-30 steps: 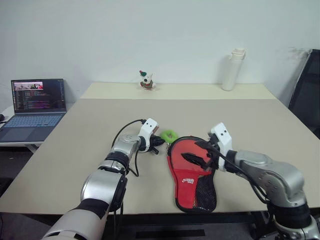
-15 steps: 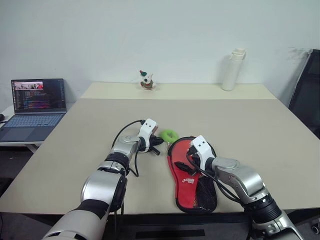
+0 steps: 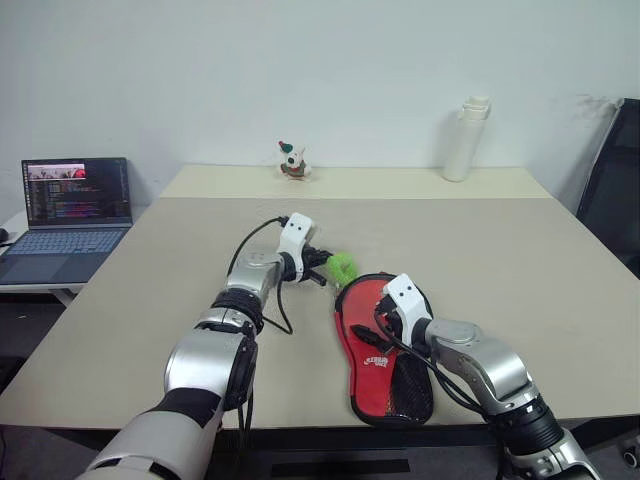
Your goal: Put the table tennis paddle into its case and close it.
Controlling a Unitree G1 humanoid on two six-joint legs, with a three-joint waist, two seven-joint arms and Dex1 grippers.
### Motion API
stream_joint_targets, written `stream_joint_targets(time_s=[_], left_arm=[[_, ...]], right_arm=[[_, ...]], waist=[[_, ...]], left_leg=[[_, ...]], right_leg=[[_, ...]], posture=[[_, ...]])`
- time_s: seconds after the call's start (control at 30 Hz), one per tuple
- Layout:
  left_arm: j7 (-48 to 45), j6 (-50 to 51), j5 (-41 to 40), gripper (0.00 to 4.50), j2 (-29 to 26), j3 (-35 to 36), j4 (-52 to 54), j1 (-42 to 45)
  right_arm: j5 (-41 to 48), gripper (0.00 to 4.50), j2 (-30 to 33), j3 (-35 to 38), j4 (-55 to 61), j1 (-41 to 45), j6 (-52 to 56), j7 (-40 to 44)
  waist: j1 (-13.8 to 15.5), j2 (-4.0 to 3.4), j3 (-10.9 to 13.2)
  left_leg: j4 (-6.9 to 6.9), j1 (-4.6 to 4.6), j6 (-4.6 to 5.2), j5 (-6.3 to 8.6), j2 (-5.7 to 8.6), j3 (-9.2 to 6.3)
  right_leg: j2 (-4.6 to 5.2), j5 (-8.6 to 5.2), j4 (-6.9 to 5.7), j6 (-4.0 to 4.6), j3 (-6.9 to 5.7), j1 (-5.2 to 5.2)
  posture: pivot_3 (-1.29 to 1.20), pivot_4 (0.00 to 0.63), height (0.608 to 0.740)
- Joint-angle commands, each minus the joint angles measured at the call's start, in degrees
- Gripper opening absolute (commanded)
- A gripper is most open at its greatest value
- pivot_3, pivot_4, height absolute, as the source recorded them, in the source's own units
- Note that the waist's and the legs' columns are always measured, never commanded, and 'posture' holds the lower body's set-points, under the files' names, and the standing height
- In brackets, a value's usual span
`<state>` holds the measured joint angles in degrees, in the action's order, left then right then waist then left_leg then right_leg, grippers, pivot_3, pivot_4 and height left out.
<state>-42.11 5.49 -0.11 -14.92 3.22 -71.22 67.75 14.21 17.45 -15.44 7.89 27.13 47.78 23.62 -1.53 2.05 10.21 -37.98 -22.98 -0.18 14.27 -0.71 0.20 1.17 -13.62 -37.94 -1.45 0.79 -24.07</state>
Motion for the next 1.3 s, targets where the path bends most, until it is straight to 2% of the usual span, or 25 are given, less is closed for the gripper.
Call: stream_joint_targets(time_s=[0.03, 0.27, 0.33, 0.4, 0.7, 0.73, 0.83, 0.93, 1.07, 1.13, 1.2, 1.3], left_arm=[[-0.25, -1.13, -0.41, 0.03, 0.63, -0.06, 2.57, 1.1], [-0.72, -1.47, 0.05, 0.03, 0.35, -0.71, 2.88, -0.95], [-1.5, -2.09, 0.43, 0.39, 0.21, -1.16, 2.84, -1.38], [-0.9, -2.32, 0.55, 0.94, 0.3, -1.14, 2.82, -1.48], [-0.99, -1.91, 0.81, 4.23, -0.48, -1.58, 5.33, -3.45], [-1.3, -1.47, 0.61, 4.46, -0.61, -1.5, 5.76, -3.91], [-2.79, -0.16, 0.13, 4.46, -0.7, -1.57, 7.13, -5.0], [-8.39, 1.51, -0.52, 4.46, -1.18, -2.43, 9.92, -6.59], [-10.22, 2.66, -0.95, 4.46, -3.52, -2.16, 13.25, -7.96], [-8.57, 2.68, -2.58, 4.46, -6.08, 0.42, 15.23, -8.43], [-9.8, 4.37, -5.65, 4.46, -7.55, 2.83, 18.8, -9.65], [-16.54, 8.65, -9.4, 4.46, -8.03, 1.82, 28.76, -14.34]], right_arm=[[-0.98, 4.5, -0.23, -0.41, -0.33, -1.34, 1.22, -0.12], [-1.5, 4.5, -0.6, -0.39, 0.11, -1.54, 1.54, 0.22], [-1.63, 4.5, -0.78, -0.5, 0.26, -1.78, 1.64, 0.35], [-1.77, 4.5, -0.94, -0.57, 0.41, -1.94, 1.75, 0.47], [-1.84, 4.5, -0.96, -0.56, 0.86, -2.24, 2.21, 0.67], [-1.85, 4.5, -0.96, -0.57, 0.88, -2.27, 2.26, 0.67], [-1.83, 4.5, -0.86, -0.59, 1.07, -2.36, 2.41, 0.79], [-1.86, 4.5, -0.84, -0.72, 1.01, -2.25, 2.44, 0.97], [-1.83, 4.5, -0.74, -0.71, 1.44, -2.44, 2.66, 0.98], [-1.87, 4.5, -0.72, -0.68, 1.67, -2.8, 2.77, 0.88], [-1.93, 4.5, -0.78, -0.64, 1.85, -3.09, 2.93, 0.75], [-1.97, 4.5, -0.85, -0.68, 2.02, -3.17, 3.16, 0.75]], waist=[[0.0, 0.0, 0.0], [-0.02, 0.0, 0.0], [-0.03, 0.0, 0.0], [-0.03, 0.0, 0.0], [-0.03, 0.01, -0.01], [-0.03, 0.01, -0.01], [-0.03, 0.01, -0.01], [-0.09, 0.01, -0.01], [-0.09, 0.01, -0.01], [-0.17, 0.01, -0.01], [-0.31, 0.01, -0.01], [-0.25, 0.01, -0.02]], left_leg=[[0.0, 0.0, 0.0, 0.0, 0.0, 0.0], [0.0, 0.01, 0.0, 0.0, 0.0, 0.01], [0.0, 0.01, 0.0, 0.0, 0.0, 0.0], [0.0, 0.01, 0.0, 0.0, 0.0, 0.0], [0.0, 0.01, 0.0, 0.0, 0.0, 0.01], [0.0, 0.02, 0.0, 0.0, -0.01, 0.01], [0.0, 0.03, 0.0, 0.0, -0.01, 0.01], [-0.01, 0.03, 0.0, 0.0, 0.0, 0.01], [-0.01, 0.03, 0.0, 0.0, -0.01, 0.0], [0.0, 0.04, 0.0, 0.0, -0.02, 0.0], [-0.01, 0.04, 0.0, 0.0, -0.06, 0.0], [0.01, 0.05, 0.0, 0.0, -0.08, -0.02]], right_leg=[[0.0, 0.0, 0.0, 0.0, 0.0, 0.0], [-0.01, 0.0, -0.01, 0.0, 0.01, 0.0], [-0.01, 0.0, -0.01, 0.0, 0.0, 0.0], [-0.01, 0.0, -0.01, 0.0, 0.0, 0.0], [-0.01, 0.0, -0.01, 0.0, 0.01, 0.0], [-0.01, 0.01, -0.02, 0.01, 0.02, 0.0], [-0.01, 0.01, -0.03, 0.02, 0.01, 0.0], [-0.01, 0.01, -0.03, 0.02, 0.01, 0.01], [-0.01, 0.02, -0.03, 0.03, 0.01, 0.0], [-0.02, 0.02, -0.04, 0.04, 0.02, 0.0], [-0.02, 0.02, -0.04, 0.03, 0.02, 0.0], [-0.02, 0.03, -0.05, 0.06, 0.01, 0.01]], posture=[[0.0, 0.15, 0.74], [0.0, 0.15, 0.74], [0.0, 0.15, 0.74], [0.0, 0.15, 0.74], [0.0, 0.15, 0.74], [0.0, 0.15, 0.74], [0.0, 0.15, 0.74], [0.0, 0.15, 0.74], [0.0, 0.15, 0.74], [0.0, 0.15, 0.74], [0.0, 0.15, 0.74], [0.0, 0.15, 0.74]])
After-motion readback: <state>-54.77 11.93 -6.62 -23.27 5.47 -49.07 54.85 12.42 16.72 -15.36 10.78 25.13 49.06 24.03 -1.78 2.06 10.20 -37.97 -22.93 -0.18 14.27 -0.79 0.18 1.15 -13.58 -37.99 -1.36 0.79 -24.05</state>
